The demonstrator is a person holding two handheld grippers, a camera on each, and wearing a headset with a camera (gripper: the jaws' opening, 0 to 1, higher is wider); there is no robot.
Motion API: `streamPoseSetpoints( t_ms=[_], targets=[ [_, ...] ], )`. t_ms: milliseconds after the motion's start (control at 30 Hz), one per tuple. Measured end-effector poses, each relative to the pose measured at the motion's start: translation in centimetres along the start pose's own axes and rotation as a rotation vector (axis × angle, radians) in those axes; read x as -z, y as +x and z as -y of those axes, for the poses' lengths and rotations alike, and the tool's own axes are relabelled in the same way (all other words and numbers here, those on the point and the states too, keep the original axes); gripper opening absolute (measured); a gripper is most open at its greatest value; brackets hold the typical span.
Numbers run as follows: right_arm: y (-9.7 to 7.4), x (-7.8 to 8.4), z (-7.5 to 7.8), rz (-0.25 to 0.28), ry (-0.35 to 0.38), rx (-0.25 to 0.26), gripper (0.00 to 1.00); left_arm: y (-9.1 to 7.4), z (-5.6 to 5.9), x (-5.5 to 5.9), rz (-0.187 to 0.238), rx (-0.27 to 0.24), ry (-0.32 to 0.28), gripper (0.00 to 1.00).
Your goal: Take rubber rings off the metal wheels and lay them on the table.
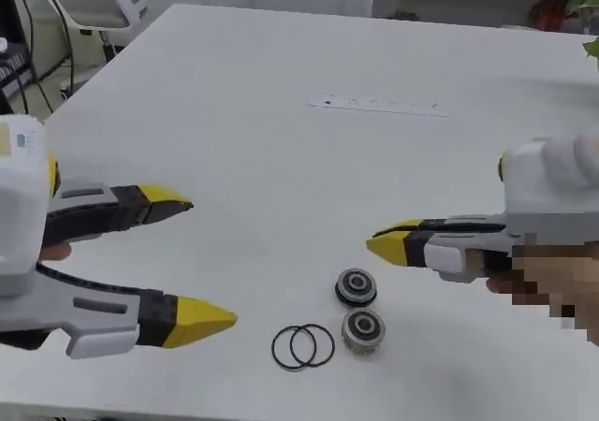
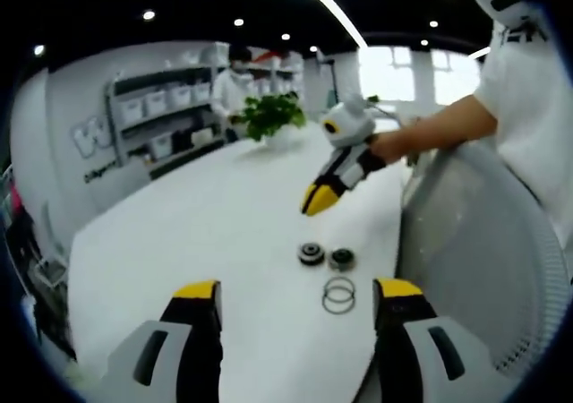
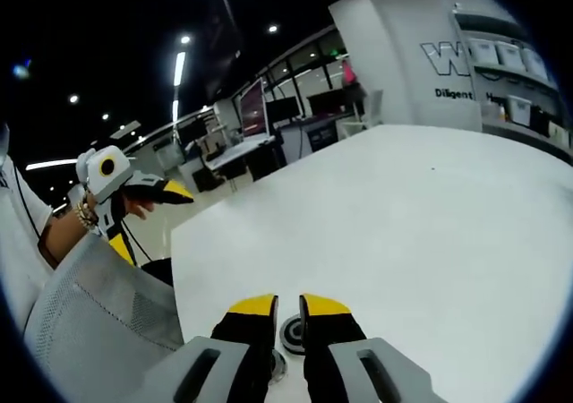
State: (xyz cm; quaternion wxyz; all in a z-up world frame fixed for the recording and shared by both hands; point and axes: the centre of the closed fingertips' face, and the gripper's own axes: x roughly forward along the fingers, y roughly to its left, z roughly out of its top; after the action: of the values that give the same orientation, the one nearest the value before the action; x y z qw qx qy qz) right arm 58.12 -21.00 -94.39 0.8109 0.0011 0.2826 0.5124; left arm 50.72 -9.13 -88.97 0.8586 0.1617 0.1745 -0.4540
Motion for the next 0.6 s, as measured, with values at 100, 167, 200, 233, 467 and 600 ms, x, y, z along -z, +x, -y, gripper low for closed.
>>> streamPoseSetpoints(
  t_ms=[100, 167, 200, 233, 467, 600],
  targets=[
    [-0.2, 0.3, 0.9, -0.002, 0.005, 0.025, 0.07, 0.2, -0.1, -1.0, 0.02, 0.01, 0.012, 0.69],
    [-0.3, 0.4, 1.3, -0.003, 0.013, 0.033, 0.07, 0.4, -0.1, -1.8, 0.037, 0.02, 0.018, 0.69],
    [-0.3, 0.5, 1.4, -0.004, 0.019, 0.038, 0.07, 0.5, -0.1, -2.1, 0.044, 0.025, 0.019, 0.7],
    [-0.3, 0.6, 1.6, -0.005, 0.023, 0.04, 0.07, 0.7, -0.2, -2.6, 0.052, 0.031, 0.019, 0.7],
    [-0.4, 1.6, 2.3, -0.037, 0.029, 0.055, 0.07, 2.0, -0.4, -5.0, 0.074, 0.059, 0.074, 0.7],
    [-0.5, 2.0, 2.4, -0.053, 0.027, 0.057, 0.07, 2.9, -0.7, -6.3, 0.088, 0.069, 0.104, 0.69]
  ],
)
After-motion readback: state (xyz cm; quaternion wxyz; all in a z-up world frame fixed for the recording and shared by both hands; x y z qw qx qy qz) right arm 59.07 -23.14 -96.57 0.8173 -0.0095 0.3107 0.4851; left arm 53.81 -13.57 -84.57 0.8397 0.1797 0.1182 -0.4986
